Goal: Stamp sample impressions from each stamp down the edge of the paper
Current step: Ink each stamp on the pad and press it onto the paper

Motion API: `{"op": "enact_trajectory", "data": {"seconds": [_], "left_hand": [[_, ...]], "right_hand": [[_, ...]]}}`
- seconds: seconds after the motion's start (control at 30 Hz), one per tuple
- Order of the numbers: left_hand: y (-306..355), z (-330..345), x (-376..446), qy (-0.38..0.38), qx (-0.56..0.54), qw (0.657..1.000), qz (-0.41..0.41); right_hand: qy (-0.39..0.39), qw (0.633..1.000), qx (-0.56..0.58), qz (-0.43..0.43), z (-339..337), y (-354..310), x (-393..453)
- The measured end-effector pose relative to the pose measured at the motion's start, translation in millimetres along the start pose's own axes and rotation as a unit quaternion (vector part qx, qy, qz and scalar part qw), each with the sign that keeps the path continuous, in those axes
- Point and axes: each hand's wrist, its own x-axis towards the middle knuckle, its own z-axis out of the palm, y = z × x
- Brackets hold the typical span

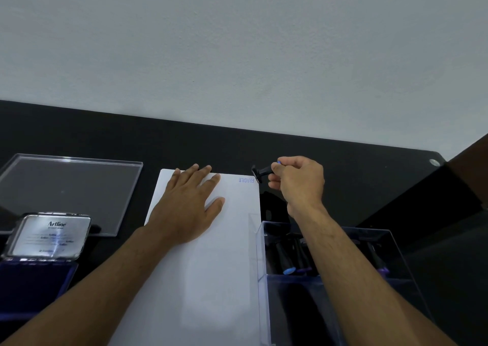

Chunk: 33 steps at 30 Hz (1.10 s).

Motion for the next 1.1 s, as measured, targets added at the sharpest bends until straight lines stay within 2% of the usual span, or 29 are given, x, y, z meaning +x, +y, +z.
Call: {"op": "enact_trajectory", "data": {"seconds": [0.2,0.43,0.77,1.1], "left_hand": [[-2.5,-7.5,-4.0,0.004,-0.003,1.000,-0.001],[-11.2,-28.6,-36.6,-0.004,0.000,0.999,-0.045],[-46.9,-70.4,-126.9,0.021,0.001,0.995,-0.099],[-108.5,-87.9,-226.9,0.064,0.017,0.984,-0.164]], "right_hand": [[-0.007,1.000,0.000,-0.007,1.9,-5.4,-8.0],[-0.032,0.999,-0.030,-0.031,14.6,-15.3,-36.0],[-0.158,0.982,-0.056,-0.093,64.4,-30.0,-123.0],[-0.253,0.944,-0.130,-0.166,129.4,-24.1,-210.4]]}}
